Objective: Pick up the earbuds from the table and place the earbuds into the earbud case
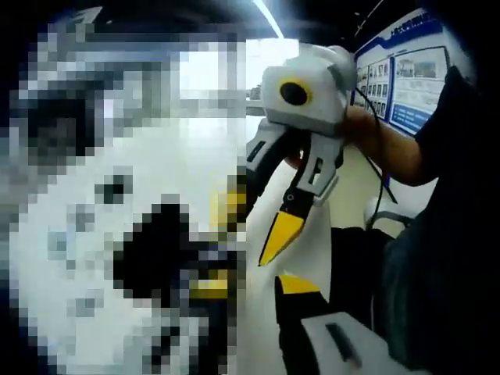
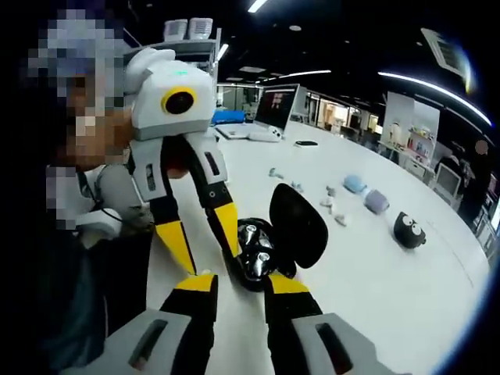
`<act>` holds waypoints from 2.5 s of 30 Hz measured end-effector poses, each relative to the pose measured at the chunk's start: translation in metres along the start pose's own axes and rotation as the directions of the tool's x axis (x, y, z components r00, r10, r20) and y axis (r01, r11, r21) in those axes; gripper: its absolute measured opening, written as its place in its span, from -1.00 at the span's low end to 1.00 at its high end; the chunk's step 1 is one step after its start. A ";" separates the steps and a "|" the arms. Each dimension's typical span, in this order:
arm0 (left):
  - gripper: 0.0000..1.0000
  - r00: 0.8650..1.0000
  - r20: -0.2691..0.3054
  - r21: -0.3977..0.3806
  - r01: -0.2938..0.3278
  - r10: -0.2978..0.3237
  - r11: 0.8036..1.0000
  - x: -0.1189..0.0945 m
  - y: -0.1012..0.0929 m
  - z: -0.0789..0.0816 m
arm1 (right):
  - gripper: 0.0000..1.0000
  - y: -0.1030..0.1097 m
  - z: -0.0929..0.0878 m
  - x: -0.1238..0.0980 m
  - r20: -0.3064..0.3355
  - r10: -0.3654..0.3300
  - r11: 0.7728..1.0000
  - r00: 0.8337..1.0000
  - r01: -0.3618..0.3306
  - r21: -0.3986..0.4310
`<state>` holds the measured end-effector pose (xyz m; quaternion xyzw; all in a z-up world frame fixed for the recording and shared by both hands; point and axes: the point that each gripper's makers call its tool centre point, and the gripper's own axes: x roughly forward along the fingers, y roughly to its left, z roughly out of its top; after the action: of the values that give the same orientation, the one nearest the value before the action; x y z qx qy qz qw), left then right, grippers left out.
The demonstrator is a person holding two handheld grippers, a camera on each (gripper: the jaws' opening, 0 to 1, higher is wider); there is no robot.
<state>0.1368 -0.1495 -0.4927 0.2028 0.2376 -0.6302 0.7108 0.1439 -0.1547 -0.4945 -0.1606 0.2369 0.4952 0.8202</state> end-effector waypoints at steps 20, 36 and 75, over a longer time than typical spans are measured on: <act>-0.39 0.999 -0.037 -0.028 0.009 -0.010 1.000 0.002 0.006 0.005 | -0.56 0.000 0.002 -0.002 0.012 -0.011 0.998 1.000 0.012 -0.066; -0.35 0.999 -0.050 -0.028 0.021 -0.023 0.999 0.003 0.011 0.003 | -0.60 0.005 0.002 0.002 0.000 -0.017 0.992 1.000 0.017 -0.122; -0.17 0.991 -0.049 -0.055 0.123 -0.126 0.991 0.001 0.015 0.005 | -0.62 0.007 0.005 0.011 -0.013 0.003 0.984 1.000 -0.005 -0.179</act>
<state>0.1519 -0.1511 -0.4893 0.1857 0.2846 -0.6615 0.6685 0.1433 -0.1407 -0.4969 -0.2361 0.1970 0.5152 0.8000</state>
